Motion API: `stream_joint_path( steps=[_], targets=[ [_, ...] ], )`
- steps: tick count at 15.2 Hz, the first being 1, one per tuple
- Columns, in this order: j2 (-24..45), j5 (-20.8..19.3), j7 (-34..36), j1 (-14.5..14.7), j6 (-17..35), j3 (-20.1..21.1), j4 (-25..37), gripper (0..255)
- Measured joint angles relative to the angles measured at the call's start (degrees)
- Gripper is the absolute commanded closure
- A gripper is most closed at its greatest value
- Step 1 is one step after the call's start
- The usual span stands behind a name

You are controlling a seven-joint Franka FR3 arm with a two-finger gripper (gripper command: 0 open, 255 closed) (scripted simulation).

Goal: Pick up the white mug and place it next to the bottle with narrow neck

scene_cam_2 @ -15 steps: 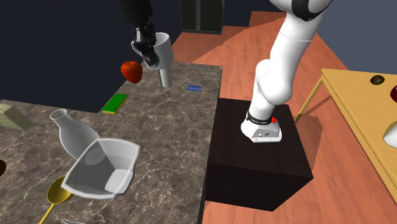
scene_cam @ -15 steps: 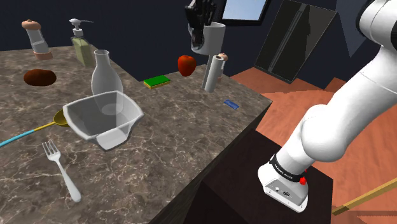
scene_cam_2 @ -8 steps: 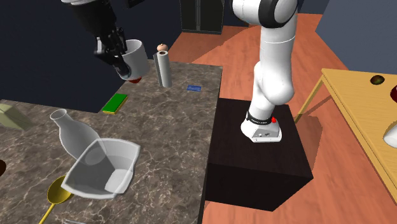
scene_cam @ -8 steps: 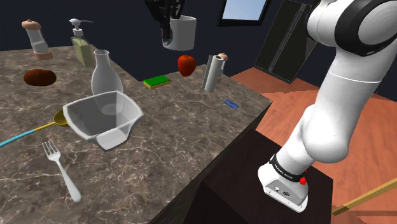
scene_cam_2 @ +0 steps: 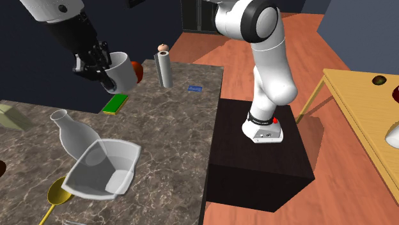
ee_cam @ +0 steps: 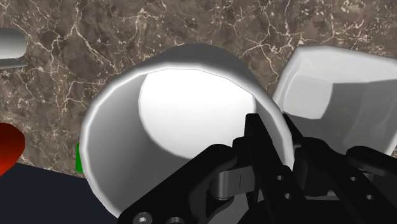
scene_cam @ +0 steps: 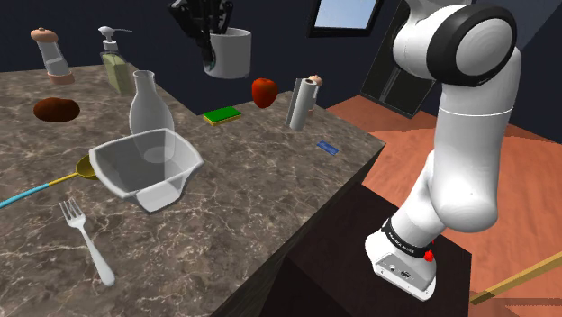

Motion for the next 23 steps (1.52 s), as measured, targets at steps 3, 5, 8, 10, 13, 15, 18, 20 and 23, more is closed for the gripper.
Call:
stream_joint_path(
  steps=[3,5,8,10,13,15,18,20,23],
  targets=[
    [-2.0,0.8,0.1,-1.0,3.7,0.1,-5.6,255],
    [-3.2,1.3,0.1,-1.7,6.0,0.1,-9.1,255],
    [-4.4,1.8,0.0,-2.4,9.1,0.1,-13.4,255],
    [-5.4,2.1,-0.1,-2.9,11.1,0.1,-16.3,255],
    [-6.3,2.5,-0.1,-3.4,13.8,0.0,-19.9,255],
    [-6.8,2.6,0.0,-3.6,15.7,0.0,-22.3,255],
    [-7.1,2.8,0.0,-3.9,18.1,0.0,-25.0,255],
    [-7.7,2.9,0.0,-4.1,20.0,0.0,-27.5,255],
    [-7.7,2.9,0.0,-4.3,22.2,-0.1,-29.6,255]
  ],
)
